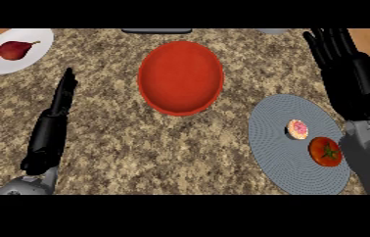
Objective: Pick the cupcake from the placemat and place it in the bowl
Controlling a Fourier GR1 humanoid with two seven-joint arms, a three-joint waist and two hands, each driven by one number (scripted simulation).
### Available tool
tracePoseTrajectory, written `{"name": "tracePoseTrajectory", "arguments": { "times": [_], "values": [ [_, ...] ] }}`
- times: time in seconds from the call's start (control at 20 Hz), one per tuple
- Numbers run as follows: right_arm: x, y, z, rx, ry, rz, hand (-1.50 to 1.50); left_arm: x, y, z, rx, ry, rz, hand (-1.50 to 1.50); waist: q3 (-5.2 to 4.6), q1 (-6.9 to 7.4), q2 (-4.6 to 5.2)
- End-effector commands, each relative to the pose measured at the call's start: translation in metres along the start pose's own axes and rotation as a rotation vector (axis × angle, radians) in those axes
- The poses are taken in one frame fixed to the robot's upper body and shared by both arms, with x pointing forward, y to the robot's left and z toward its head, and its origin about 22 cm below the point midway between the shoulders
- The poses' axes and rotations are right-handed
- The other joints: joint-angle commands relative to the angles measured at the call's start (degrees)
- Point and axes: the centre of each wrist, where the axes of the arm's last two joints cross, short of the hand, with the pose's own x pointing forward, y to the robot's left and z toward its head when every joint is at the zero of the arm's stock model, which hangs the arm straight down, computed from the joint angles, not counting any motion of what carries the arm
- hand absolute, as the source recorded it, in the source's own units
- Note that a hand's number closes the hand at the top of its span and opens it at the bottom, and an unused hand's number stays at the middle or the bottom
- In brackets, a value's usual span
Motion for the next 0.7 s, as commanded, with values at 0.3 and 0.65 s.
{"name": "tracePoseTrajectory", "arguments": {
  "times": [0.3,0.65],
  "values": [
    [-0.064,-0.112,0.069,-0.421,0.307,0.689,1.50,0.000,-0.035,0.015,-0.238,0.123,0.195,0.00,-1.15,-7.38,3.44],
    [-0.130,-0.042,0.101,-0.689,0.283,0.559,-1.50,0.009,-0.061,0.001,-0.435,0.162,0.313,0.00,0.71,-0.78,0.98]
  ]
}}
